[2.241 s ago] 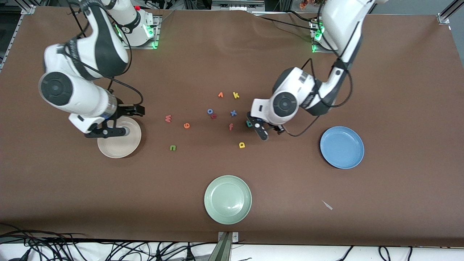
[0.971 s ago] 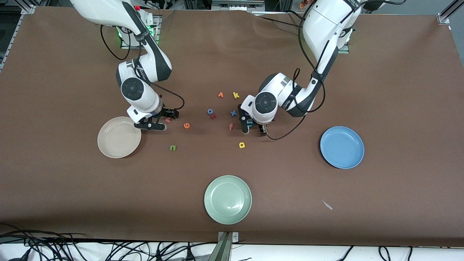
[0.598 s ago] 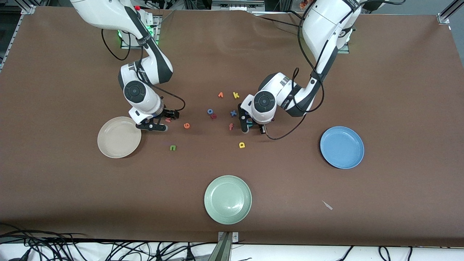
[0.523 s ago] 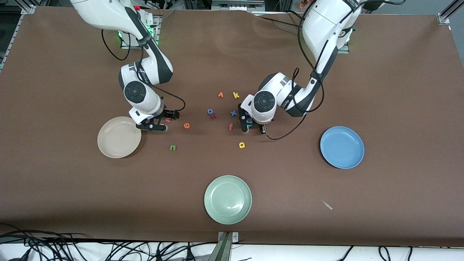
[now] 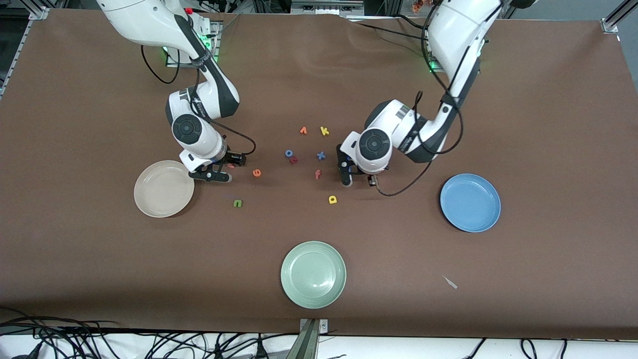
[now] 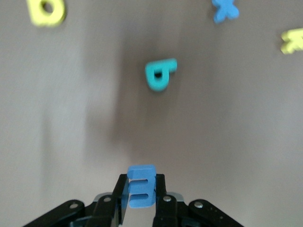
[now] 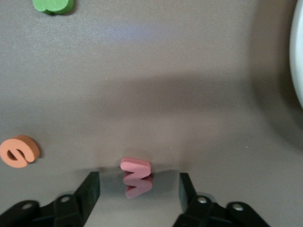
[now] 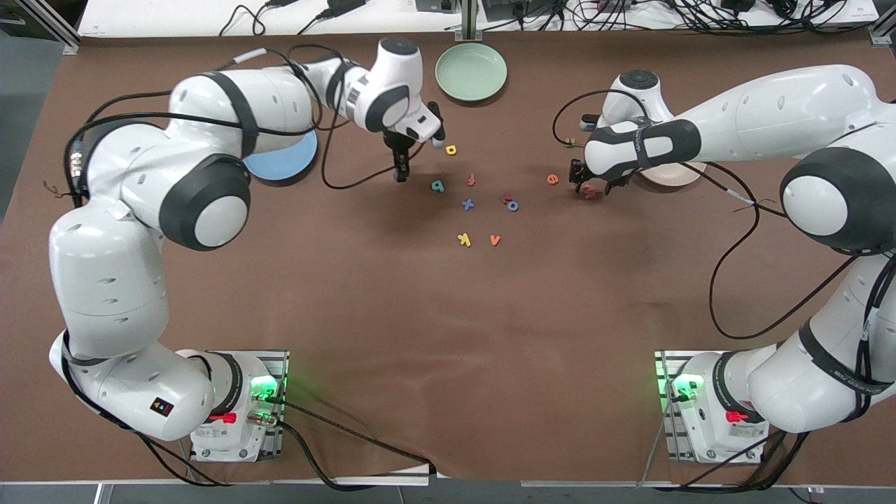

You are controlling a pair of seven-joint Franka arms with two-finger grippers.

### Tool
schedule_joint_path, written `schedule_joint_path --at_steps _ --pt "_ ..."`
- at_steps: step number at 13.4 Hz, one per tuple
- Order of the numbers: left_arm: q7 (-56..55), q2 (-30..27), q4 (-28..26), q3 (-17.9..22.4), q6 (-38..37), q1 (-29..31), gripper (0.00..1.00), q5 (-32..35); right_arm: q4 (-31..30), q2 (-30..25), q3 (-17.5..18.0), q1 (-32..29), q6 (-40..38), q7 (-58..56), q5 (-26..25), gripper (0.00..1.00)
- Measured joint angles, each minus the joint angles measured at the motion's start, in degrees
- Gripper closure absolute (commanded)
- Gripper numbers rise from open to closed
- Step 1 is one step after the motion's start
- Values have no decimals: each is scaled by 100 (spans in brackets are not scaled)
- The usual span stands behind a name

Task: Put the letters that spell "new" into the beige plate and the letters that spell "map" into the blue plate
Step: 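Carry the m to the blue plate while the right gripper lifts w, then release the m on the blue plate while the right gripper lowers w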

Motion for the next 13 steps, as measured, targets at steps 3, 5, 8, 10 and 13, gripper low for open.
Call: schedule_joint_path --at_steps 3,5,8,10,13 --pt "526 -402 47 44 -820 540 98 13 0 6 3 0 15 1 7 69" --pt "938 -477 47 68 -973 1162 98 143 0 9 4 0 17 2 13 81" --pt "1249 -454 17 78 -975 1892 97 867 21 12 5 0 17 4 18 91" --pt "1270 -410 -19 79 -895 2102 94 1171 172 12 7 0 -158 56 20 91" --pt "1380 -191 -112 77 -254 2327 94 1487 911 2 -8 -26 -1311 104 21 91"
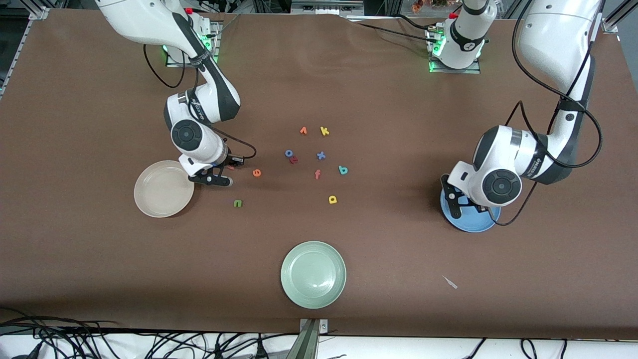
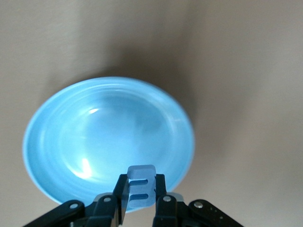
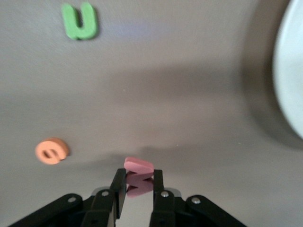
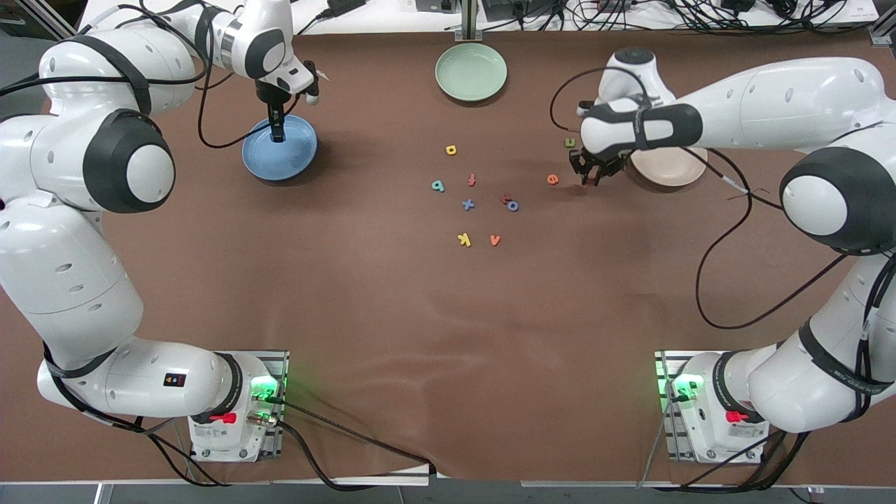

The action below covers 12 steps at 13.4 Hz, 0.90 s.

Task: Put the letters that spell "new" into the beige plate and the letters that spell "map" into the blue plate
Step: 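Release the m on the blue plate while the right gripper lowers w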

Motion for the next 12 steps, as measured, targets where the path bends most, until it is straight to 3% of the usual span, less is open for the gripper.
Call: schedule_joint_path --at_steps 1,2,3,4,8,12 --pt "134 133 -17 2 254 144 91 7 246 -5 -20 -22 -313 -34 0 91" --pt "214 253 -23 2 409 266 77 7 418 -7 -38 -63 -493 -151 -4 91" --pt "265 336 -24 -2 489 340 50 7 520 -6 -64 -136 -564 -329 -10 91" --pt "279 372 -23 -4 526 366 0 7 571 -5 -81 -264 -584 -576 -12 91" --pt "284 342 96 -143 524 343 0 7 615 29 -105 -897 -590 -1548 -80 90" --pt "81 94 147 -424 120 321 0 -406 820 270 -107 -1261 -583 -1783 -602 87"
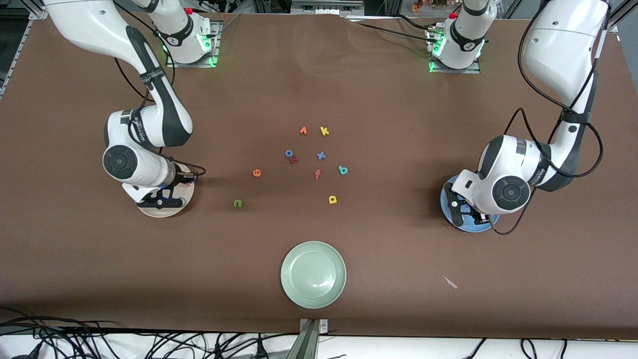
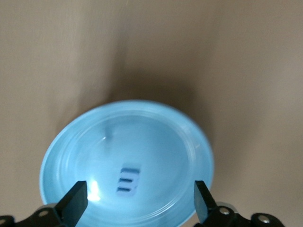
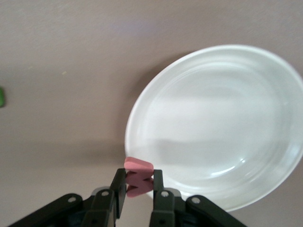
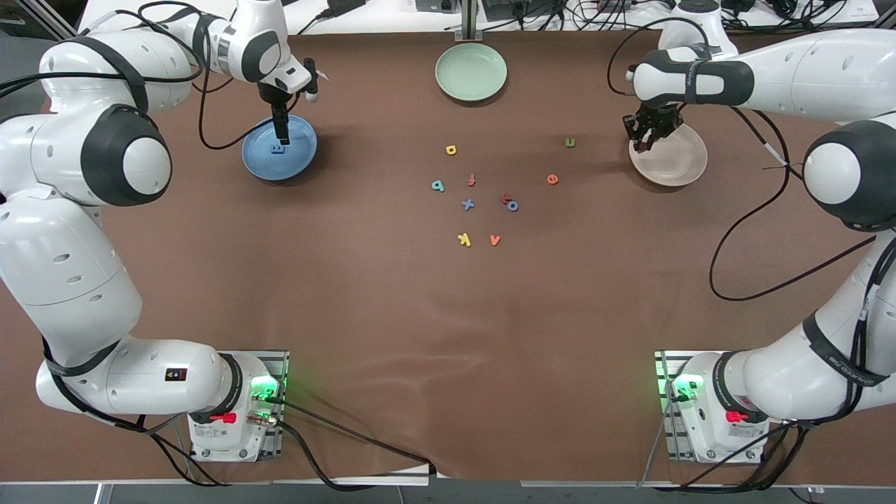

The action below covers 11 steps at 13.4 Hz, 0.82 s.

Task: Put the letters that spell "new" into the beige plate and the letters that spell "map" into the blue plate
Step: 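Release the m on the blue plate while the right gripper lowers w, then reach the teal letter with the left gripper while the right reaches u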

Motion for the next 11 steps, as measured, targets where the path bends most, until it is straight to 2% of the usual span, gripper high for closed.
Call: schedule_joint_path --at_steps 2,3,4,9,11 --pt "-477 -101 1 -227 -192 -5 0 -173 213 199 -1 -98 0 -96 -26 79" --pt "-834 -118 1 -369 -250 -7 0 -204 300 293 -1 -140 0 -128 -26 48" --pt "-1282 -122 0 -537 -278 -11 0 -207 374 381 -1 -172 0 -142 -26 0" --pt "-4002 -117 -39 -1415 -309 -124 0 -215 688 497 48 -176 -7 -33 59 0" --pt "-5506 -109 -47 -1534 -262 -542 0 -221 829 497 115 -108 -20 282 126 0"
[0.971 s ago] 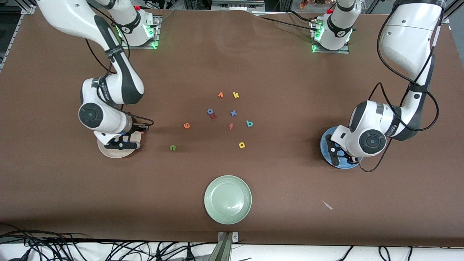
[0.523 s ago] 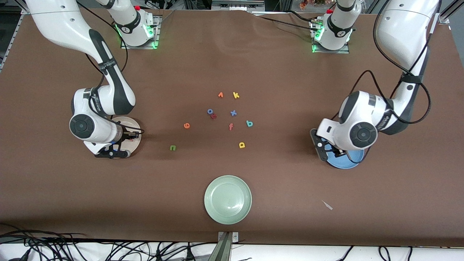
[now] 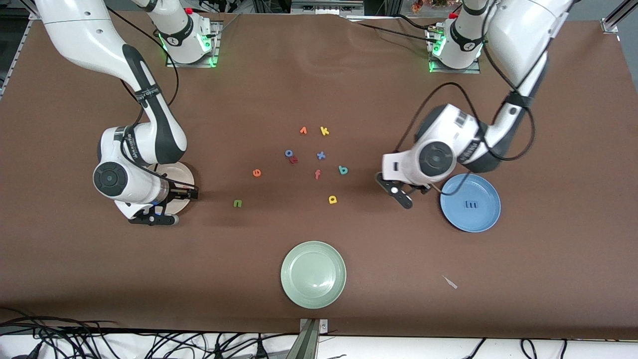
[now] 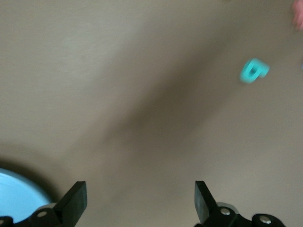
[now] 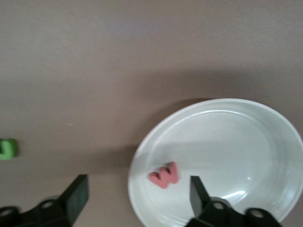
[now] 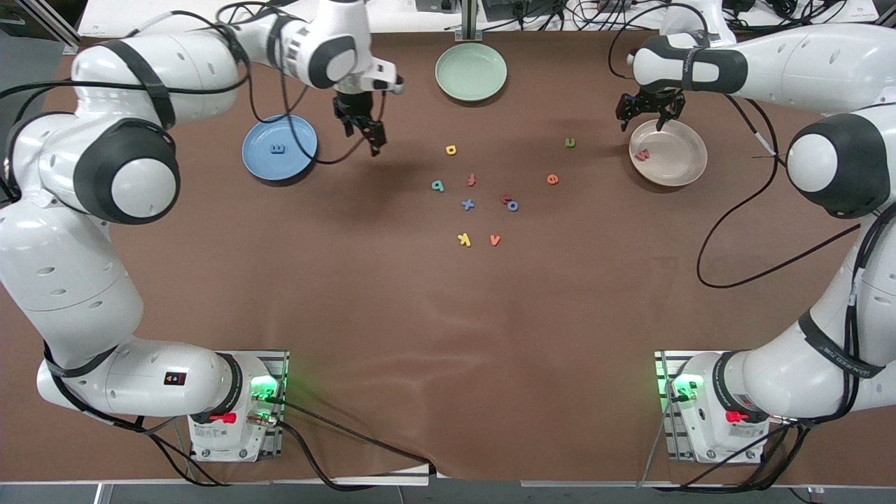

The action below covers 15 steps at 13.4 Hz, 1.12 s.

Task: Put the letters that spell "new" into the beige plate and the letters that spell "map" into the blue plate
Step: 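Reach the teal letter with the left gripper while the right reaches u, then grasp the teal letter with the left gripper while the right grasps u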

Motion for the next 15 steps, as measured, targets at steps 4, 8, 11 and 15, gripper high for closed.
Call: schedule_joint_path --at_steps 4,8,11,15 --pt "-3314 223 -50 0 635 -1164 0 0 62 69 50 394 82 797 56 0" --pt "-5281 630 -129 30 1593 -1415 1 1 67 308 82 764 593 1157 568 0" --pt "-6030 780 -132 76 1887 -1412 8 162 79 451 89 921 850 1268 605 0" --pt "-6565 952 -137 151 2017 -1404 18 507 203 633 100 1005 1023 1323 606 0"
